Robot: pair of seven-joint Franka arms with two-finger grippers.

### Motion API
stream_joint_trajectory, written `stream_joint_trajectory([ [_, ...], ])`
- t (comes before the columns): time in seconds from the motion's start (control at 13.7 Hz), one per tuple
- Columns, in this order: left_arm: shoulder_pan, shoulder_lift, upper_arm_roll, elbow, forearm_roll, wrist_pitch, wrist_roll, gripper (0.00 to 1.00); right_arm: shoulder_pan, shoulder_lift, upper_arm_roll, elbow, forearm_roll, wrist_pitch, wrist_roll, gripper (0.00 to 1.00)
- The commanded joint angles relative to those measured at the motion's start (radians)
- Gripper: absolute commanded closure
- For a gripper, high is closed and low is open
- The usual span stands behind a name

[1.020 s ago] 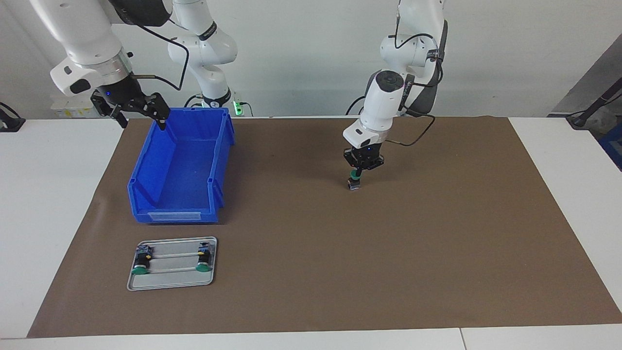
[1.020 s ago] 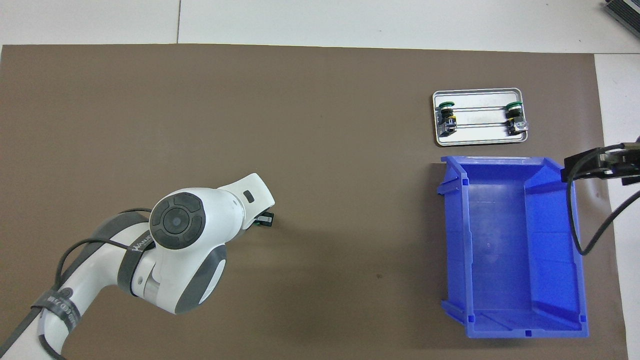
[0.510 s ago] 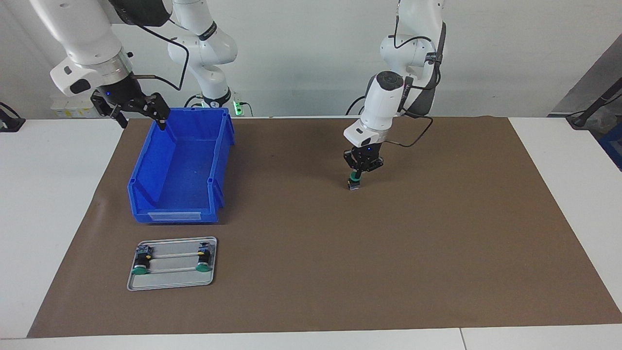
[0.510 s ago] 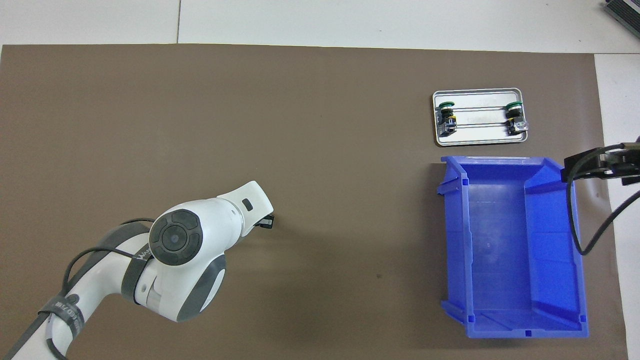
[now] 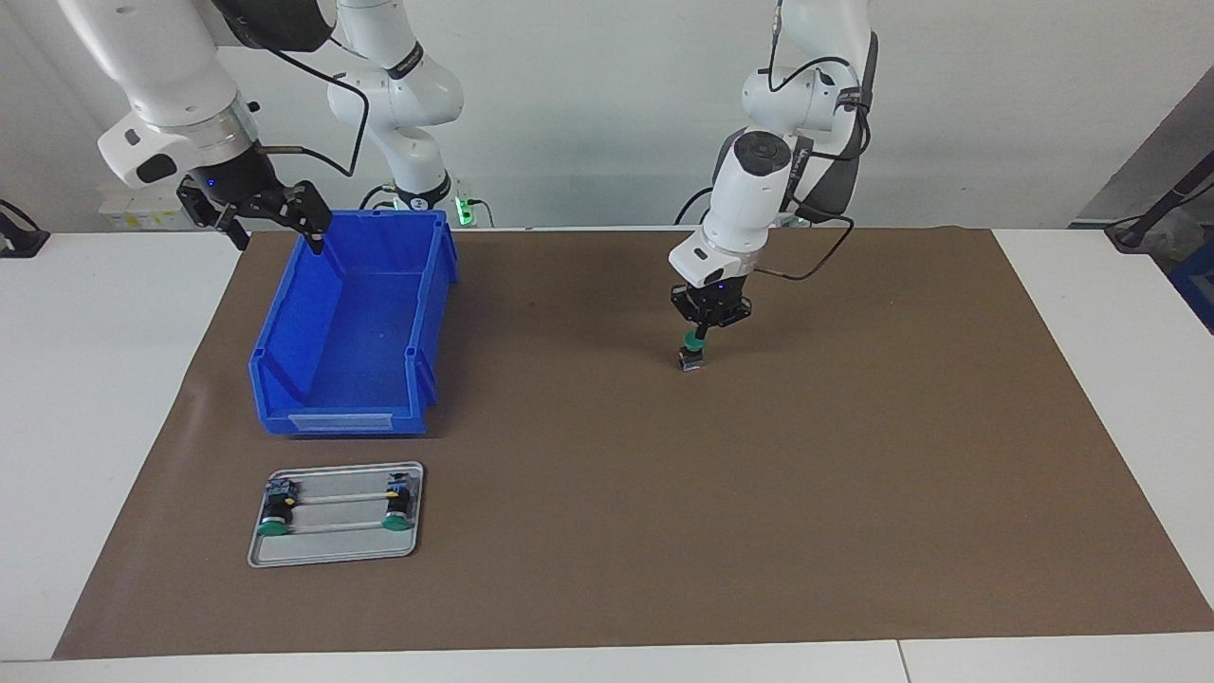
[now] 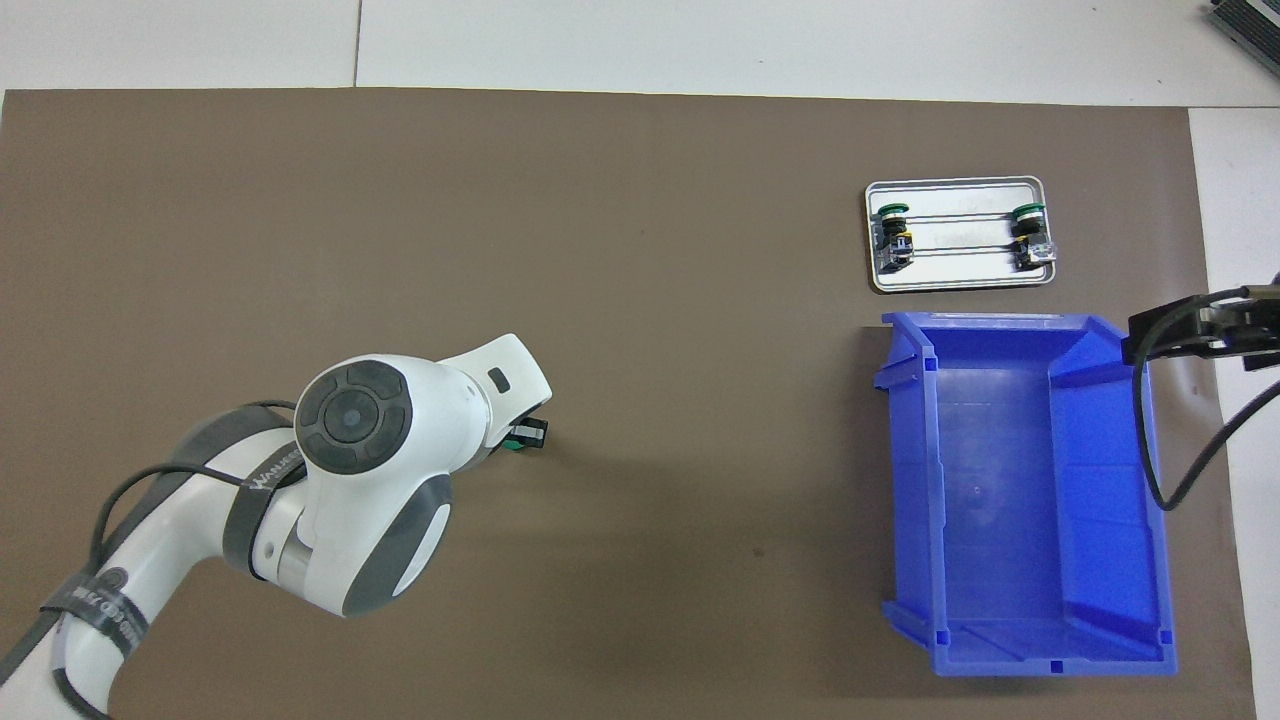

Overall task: Place and press button with both arms
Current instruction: 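Lift the left gripper away while the right gripper starts reaching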

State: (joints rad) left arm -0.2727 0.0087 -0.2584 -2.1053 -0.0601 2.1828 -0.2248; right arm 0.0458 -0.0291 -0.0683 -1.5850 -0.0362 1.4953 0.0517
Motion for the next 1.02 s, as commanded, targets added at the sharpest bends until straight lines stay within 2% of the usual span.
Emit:
stream_joint_trajectory([
  [0.0,0.061,0.045,0.007,0.172,0.014,-0.182,0.048,1.0,-0.01,-0.023,0.005,-0.021,-0.004,-0.003,-0.001,0.0],
  [0.44,0.312,0.033,0.01,0.292,0.029,-0.386,0.272,0.99,0.005,-0.023,0.008,-0.019,-0.001,0.015,-0.018,0.0],
  [0.66,0.348,0.05,0.008,0.44,0.083,-0.503,0.297,0.84,0.063,-0.018,0.019,-0.02,-0.001,0.123,-0.006,0.0],
  [0.8,0.339,0.098,0.008,0.565,0.088,-0.613,0.294,0.74,0.11,-0.011,0.021,-0.016,-0.001,0.132,0.014,0.0],
  [0.95,0.331,0.154,0.007,0.69,0.085,-0.71,0.28,0.58,0.179,0.017,0.024,-0.018,0.034,0.164,0.104,0.0],
])
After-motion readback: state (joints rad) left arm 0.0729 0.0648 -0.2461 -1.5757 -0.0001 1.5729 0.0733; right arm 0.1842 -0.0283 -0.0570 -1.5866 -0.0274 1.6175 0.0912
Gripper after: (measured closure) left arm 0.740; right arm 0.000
